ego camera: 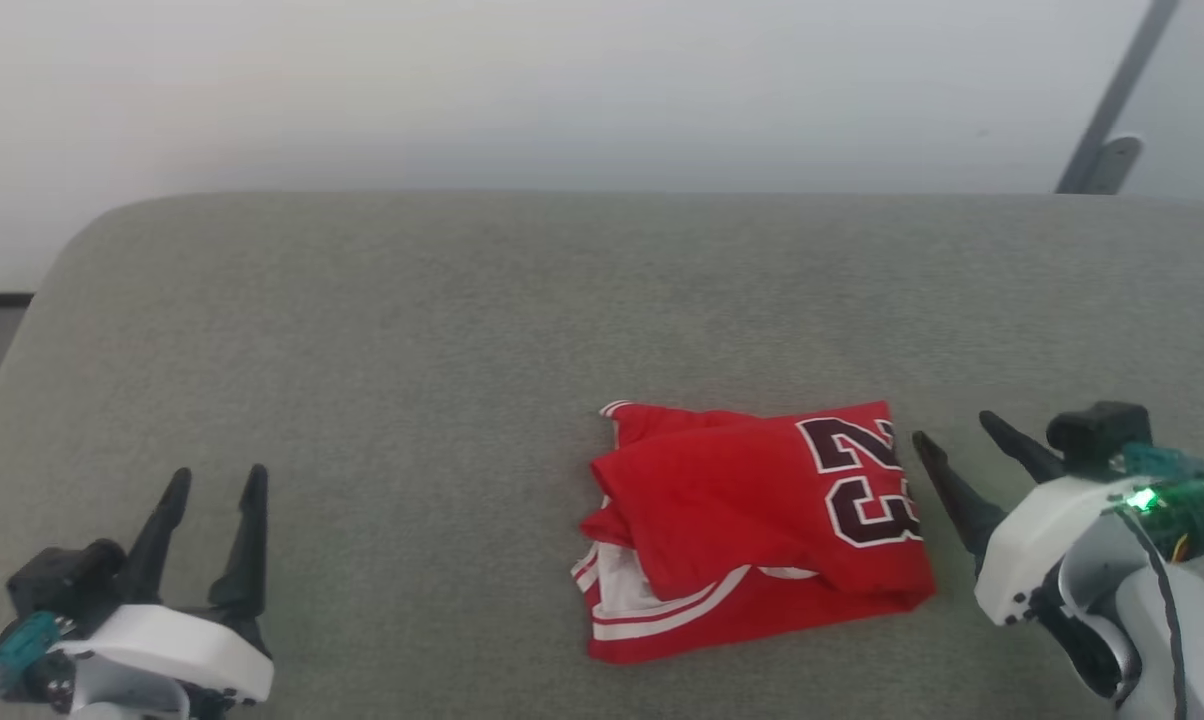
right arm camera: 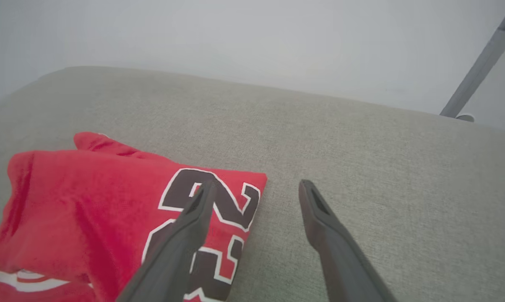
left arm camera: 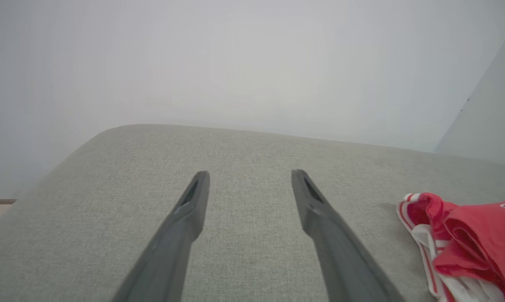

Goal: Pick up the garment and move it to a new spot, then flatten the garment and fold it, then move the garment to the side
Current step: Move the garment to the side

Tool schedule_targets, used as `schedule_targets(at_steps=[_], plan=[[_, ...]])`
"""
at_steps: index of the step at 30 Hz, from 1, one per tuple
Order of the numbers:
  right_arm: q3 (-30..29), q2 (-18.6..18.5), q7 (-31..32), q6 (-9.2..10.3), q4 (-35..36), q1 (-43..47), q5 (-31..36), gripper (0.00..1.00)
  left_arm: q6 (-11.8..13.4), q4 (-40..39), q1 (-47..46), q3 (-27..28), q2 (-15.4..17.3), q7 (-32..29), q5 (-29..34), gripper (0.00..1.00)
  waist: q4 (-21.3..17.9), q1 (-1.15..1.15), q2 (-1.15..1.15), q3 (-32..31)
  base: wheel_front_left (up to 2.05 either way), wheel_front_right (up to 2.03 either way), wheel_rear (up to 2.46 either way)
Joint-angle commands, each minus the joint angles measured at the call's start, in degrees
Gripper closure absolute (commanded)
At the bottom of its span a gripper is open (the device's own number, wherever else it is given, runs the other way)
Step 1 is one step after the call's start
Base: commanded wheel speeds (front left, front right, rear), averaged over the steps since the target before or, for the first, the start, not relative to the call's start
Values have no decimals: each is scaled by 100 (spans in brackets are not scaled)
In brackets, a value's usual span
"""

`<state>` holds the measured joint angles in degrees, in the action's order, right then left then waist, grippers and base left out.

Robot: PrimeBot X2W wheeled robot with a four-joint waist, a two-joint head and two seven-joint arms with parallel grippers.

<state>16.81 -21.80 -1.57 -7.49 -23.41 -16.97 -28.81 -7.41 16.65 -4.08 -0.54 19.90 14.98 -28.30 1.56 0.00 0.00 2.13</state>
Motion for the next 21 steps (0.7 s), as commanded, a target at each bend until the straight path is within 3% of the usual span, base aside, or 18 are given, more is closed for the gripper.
schedule_targets(at_steps=[1,14,21], plan=[[107,-68,292,0,-9,-120,-127,0,-6,9,-110,-70,-39,21,15,0,185,0,0,96,0,0,0],[517,-452,2517,0,-260,-400,-611,0,-6,85,-412,-378,-253,21,16,0,754,0,0,547,0,0,0],[593,-397,3634,-1,-455,-408,-683,0,-6,149,-599,-511,-356,21,18,0,940,0,0,791,0,0,0]])
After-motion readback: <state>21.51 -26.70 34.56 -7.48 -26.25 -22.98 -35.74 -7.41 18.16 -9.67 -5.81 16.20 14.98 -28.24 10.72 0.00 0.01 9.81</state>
